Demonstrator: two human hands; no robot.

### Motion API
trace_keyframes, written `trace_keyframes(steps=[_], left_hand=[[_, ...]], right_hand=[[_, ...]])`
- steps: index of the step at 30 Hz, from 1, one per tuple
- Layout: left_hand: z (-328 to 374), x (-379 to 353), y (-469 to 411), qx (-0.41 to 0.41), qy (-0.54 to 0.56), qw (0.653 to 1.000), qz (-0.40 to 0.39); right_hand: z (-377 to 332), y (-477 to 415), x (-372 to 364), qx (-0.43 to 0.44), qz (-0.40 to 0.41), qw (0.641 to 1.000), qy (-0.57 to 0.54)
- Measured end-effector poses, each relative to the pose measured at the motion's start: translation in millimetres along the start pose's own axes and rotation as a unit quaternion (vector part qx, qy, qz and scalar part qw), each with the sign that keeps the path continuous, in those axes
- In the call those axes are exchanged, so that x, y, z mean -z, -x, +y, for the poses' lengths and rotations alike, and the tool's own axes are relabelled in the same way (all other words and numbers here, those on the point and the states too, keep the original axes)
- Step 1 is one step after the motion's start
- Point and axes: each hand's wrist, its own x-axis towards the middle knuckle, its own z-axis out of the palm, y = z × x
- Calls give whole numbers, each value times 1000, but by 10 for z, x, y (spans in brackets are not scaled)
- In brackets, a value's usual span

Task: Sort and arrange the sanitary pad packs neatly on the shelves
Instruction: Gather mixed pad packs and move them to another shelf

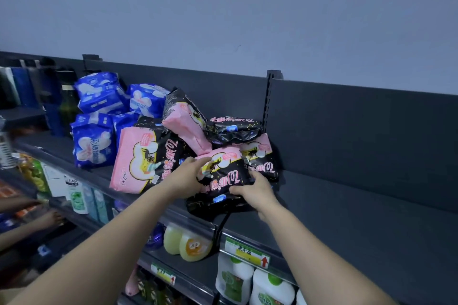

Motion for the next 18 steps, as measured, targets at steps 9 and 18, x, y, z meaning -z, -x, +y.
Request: trace_keyframes(steps=[9,18], left_hand=[[475,95,-293,-218,-139,966,-30],[742,66,-444,-236,-13,958,164]], right_hand=[[-273,232,314,97,143,984,-36],[-249,433,604,154,191,956,-160]])
